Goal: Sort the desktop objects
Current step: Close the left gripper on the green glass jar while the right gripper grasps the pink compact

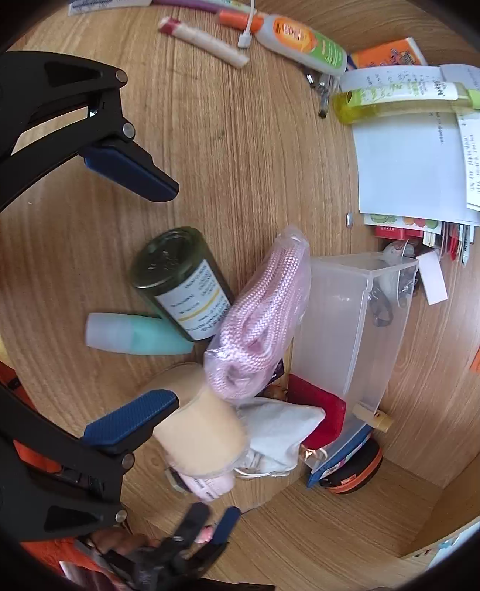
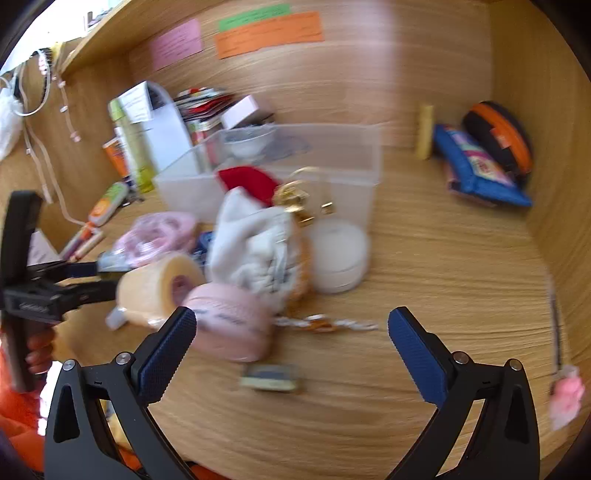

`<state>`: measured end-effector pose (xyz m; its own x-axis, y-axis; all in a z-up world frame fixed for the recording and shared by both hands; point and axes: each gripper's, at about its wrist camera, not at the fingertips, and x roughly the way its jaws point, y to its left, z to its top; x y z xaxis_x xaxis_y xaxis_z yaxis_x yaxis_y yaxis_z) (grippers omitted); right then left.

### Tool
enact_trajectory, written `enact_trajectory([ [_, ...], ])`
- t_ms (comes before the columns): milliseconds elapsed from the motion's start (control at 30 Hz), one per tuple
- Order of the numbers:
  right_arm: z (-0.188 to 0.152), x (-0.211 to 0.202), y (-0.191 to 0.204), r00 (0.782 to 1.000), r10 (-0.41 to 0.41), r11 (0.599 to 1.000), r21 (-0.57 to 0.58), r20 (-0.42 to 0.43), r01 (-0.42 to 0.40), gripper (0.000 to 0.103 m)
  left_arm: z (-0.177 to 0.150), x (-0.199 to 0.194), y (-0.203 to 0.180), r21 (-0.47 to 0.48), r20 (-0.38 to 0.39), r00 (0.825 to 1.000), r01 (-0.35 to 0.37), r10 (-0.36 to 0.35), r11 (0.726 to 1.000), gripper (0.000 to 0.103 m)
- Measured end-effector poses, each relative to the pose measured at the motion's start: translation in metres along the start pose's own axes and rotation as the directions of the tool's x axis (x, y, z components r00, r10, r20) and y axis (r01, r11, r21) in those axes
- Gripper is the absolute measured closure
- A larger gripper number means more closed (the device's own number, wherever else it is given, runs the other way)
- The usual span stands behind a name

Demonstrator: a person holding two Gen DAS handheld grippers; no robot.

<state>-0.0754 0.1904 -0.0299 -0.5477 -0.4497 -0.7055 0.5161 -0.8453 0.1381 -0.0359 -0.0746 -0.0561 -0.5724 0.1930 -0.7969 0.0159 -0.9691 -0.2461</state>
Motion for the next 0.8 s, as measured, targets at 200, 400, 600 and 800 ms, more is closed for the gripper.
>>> enact_trajectory([
  [200, -0.006, 0.016, 0.022, 0.999, 0.016, 0.999, -0.051, -0.04, -0.018, 0.004, 0.007, 0.011, 0.0, -0.008, -0.007, 1.0, -0.004, 0.004, 1.0, 0.0],
  [400, -0.006, 0.021, 0.025, 0.998, 0.024, 0.998, -0.055, -0.054, -0.027, 0.012, 0.012, 0.018, 0.007, -0.045, -0.004, 1.0, 0.008, -0.008, 0.999, 0.0],
  [600, -0.005, 0.019, 0.028, 0.999, -0.006, 0.997, -0.083, -0.052, 0.001, 0.022, 0.012, 0.02, 0.003, -0.043, 0.018, 1.0, -0.018, 0.019, 0.999, 0.009],
  [800, -0.008, 0.026, 0.026, 0.996, -0.024, 0.997, -0.078, -0.083, 0.018, 0.032, 0.01, 0.018, 0.004, -0.027, 0.037, 0.998, -0.051, 0.052, 0.998, 0.027],
])
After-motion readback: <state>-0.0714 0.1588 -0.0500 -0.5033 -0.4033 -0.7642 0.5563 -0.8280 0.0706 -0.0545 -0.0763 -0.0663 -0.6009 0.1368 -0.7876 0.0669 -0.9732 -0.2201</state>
